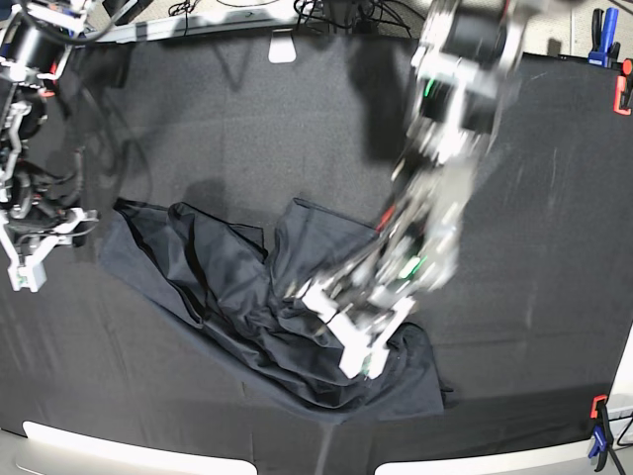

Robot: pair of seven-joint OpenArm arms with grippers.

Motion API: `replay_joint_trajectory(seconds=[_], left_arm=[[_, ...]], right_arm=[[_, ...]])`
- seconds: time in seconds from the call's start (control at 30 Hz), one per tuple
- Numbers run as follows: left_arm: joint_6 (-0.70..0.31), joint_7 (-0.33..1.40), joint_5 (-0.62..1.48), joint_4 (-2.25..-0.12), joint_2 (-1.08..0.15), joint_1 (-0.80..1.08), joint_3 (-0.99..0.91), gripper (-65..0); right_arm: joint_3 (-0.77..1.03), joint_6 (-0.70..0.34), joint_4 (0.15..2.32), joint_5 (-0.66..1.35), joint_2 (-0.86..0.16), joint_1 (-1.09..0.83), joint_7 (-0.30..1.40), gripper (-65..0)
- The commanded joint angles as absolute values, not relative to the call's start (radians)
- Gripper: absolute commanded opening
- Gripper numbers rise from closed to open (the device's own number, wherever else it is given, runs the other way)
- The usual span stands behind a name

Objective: Layout the t-shirt on the table in an organized manner, then fold the t-shirt properly
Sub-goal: 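Lower the left gripper onto the shirt pile and grasp the fabric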

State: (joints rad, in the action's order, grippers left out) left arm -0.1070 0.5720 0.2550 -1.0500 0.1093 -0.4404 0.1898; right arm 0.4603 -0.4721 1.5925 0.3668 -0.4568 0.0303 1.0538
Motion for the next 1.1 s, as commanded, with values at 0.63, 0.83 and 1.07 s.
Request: replay_joint_trajectory(seconds=[0.63,0.83,1.07], left_arm=[[0.041,0.332,0.183,-0.808,0.11,-0.561,0.16,-48.6],[-0.033,0.318,0.279,-0.808,0.108,-0.561,0.028,-48.4],[-0.135,0.331,0.327,-0.796,0.121,-0.564,0.006,-48.4]], right_arm=[[0.466,-0.48,1.612,0.375,-0.476,0.047,1.045,-44.0],[0.466,-0.48,1.612,0.379,-0.476,0.047,1.043,-44.0],[0.466,-0.48,1.612,0.424,-0.476,0.047,1.037,-44.0]])
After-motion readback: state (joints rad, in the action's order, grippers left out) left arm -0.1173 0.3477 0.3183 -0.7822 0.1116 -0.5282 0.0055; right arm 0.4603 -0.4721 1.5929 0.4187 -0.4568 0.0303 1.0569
